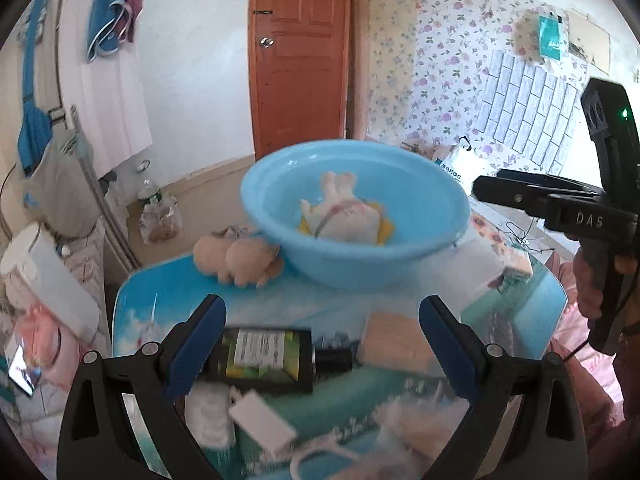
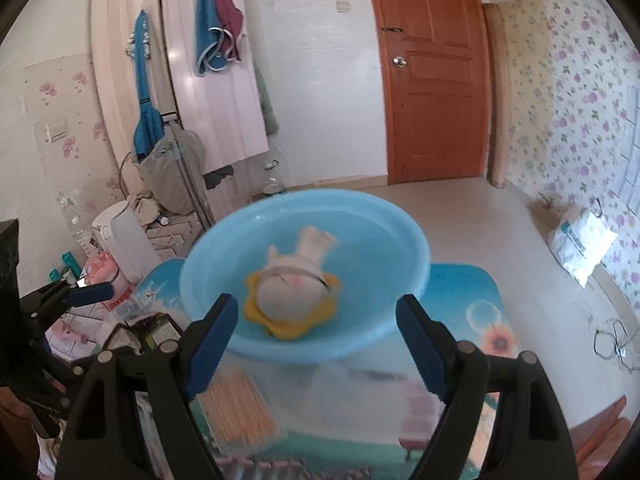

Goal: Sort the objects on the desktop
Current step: 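Drop the hat into the basin with right tool while left tool releases plush, then grasp the plastic bag of red items with the left tool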

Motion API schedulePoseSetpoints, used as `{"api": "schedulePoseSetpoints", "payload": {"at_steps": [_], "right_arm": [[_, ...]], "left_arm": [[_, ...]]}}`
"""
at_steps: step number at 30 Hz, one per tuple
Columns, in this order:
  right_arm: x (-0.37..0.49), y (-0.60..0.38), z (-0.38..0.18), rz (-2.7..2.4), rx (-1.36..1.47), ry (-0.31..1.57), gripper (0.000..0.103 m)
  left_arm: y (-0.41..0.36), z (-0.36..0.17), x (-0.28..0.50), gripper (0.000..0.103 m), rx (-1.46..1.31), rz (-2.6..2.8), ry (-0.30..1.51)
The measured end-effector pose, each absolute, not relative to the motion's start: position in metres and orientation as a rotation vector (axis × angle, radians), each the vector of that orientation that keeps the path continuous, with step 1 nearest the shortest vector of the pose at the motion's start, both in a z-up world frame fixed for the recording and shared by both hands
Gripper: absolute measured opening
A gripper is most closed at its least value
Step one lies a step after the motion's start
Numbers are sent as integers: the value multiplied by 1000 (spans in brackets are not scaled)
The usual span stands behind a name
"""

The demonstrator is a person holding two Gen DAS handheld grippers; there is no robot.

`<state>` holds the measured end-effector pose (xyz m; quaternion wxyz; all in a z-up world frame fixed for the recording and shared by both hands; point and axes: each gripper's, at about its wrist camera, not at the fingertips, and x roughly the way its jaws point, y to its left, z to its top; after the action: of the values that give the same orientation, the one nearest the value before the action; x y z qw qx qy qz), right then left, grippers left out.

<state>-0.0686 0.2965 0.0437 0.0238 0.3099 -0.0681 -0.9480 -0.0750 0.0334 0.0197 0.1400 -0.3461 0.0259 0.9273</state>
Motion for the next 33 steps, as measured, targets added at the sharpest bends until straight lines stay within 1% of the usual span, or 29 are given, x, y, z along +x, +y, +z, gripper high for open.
{"api": "schedulePoseSetpoints", "payload": {"at_steps": [4,19,25,33], "right_arm": [[-55,305,32,-2944,1018,-247,82],[-19,307,1,-2928,1143,-228,82],[-10,315,-9,-2924,1189,-242,82],[-3,305,-21,-2869,1244,-271,82]], "left_arm": [[24,3,-58,98,-1063,2684,51],[7,-39,-3,98,-1199,2653,3],[13,-56,3,98,-1250,2622,-1],[22,-61,9,98,-1260,2604,28]]}}
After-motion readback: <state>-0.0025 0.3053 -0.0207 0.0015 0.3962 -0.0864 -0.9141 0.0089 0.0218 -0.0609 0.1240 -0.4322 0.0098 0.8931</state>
